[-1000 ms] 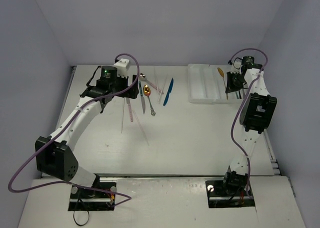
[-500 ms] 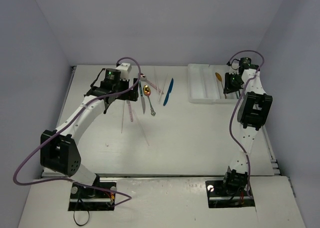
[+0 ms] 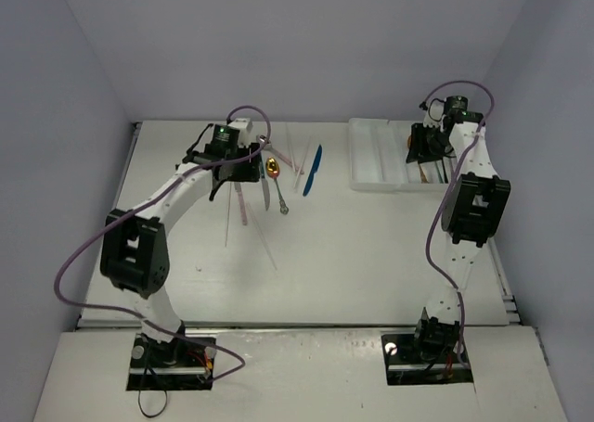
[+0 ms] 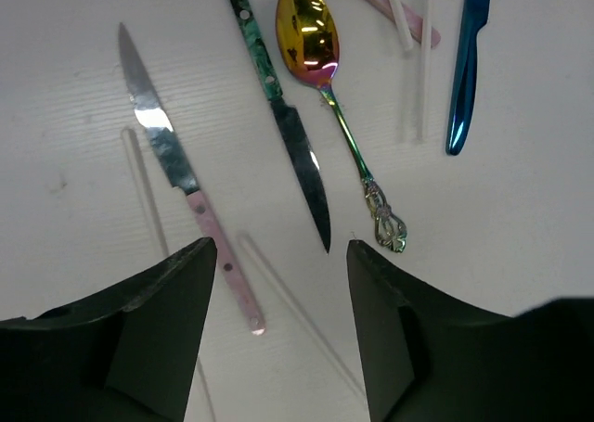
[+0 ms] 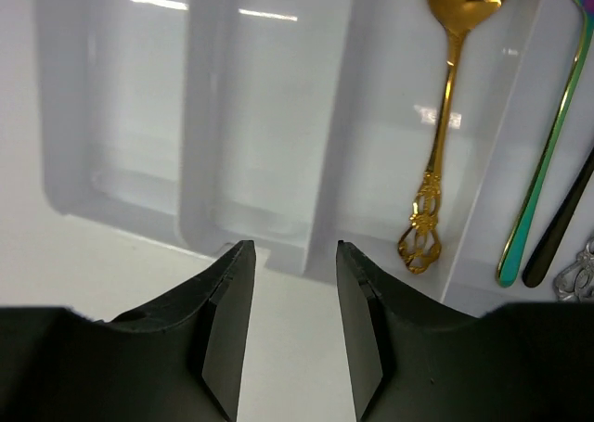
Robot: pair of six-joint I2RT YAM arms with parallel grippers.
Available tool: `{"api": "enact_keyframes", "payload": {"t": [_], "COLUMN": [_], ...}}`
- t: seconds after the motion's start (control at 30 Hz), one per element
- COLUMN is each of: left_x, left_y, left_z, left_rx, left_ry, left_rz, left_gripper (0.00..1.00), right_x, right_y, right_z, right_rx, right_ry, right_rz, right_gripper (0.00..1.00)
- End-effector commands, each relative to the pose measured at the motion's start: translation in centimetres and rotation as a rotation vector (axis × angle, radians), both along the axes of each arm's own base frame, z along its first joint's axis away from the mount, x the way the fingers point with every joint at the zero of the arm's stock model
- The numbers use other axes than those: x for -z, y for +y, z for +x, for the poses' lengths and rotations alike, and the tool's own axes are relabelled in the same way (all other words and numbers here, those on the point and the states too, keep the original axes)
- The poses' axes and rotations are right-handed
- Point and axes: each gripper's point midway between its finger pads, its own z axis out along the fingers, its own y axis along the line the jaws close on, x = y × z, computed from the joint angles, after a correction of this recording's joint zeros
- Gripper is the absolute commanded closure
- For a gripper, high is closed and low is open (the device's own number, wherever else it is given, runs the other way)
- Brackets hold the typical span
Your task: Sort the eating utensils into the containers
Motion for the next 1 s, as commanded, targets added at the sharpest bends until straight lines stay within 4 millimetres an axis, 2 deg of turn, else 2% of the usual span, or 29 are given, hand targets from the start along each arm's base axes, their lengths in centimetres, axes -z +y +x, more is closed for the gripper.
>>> {"api": "enact_keyframes", "payload": {"t": [0.0, 0.07, 0.2, 0.43, 0.77, 0.97], "left_x": [-1.1, 0.9, 2.0, 5.0, 7.5, 9.1], "left_y": [-3.7, -4.3, -5.5, -6.5, -7.1, -7.2], "left_z": [2.8, 3.5, 5.3, 6.9, 7.5, 7.0], "left_rx": [-0.002, -0.019, -0.068, -0.118, -0.122, -0.119], "left_ry": [-0.021, 0.025, 0.044, 0.093, 0.109, 0.131], "left_rz": [-0.093, -0.084, -0.073, -0.042, 0.03, 0.09], "left_gripper": [0.6, 0.64, 0.66, 0.66, 0.66, 0.73], "right_x": [-7.6, -7.9, -8.0, -7.3, -7.0, -6.9], "right_y": [4.1, 4.9, 5.5, 5.5, 5.4, 5.4], "right_z": [-1.5, -2.0, -3.0, -4.1, -4.4, -4.5], "right_rx": [-0.071, -0.084, -0.09, -0.095, -0.101, -0.102], "right_ry": [-0.137, -0.136, -0.126, -0.104, -0.097, -0.094], "right_rz": [0.02, 0.022, 0.028, 0.023, 0.022, 0.023], "right_gripper": [0.63, 0.63, 0.63, 0.64, 0.65, 0.65]}}
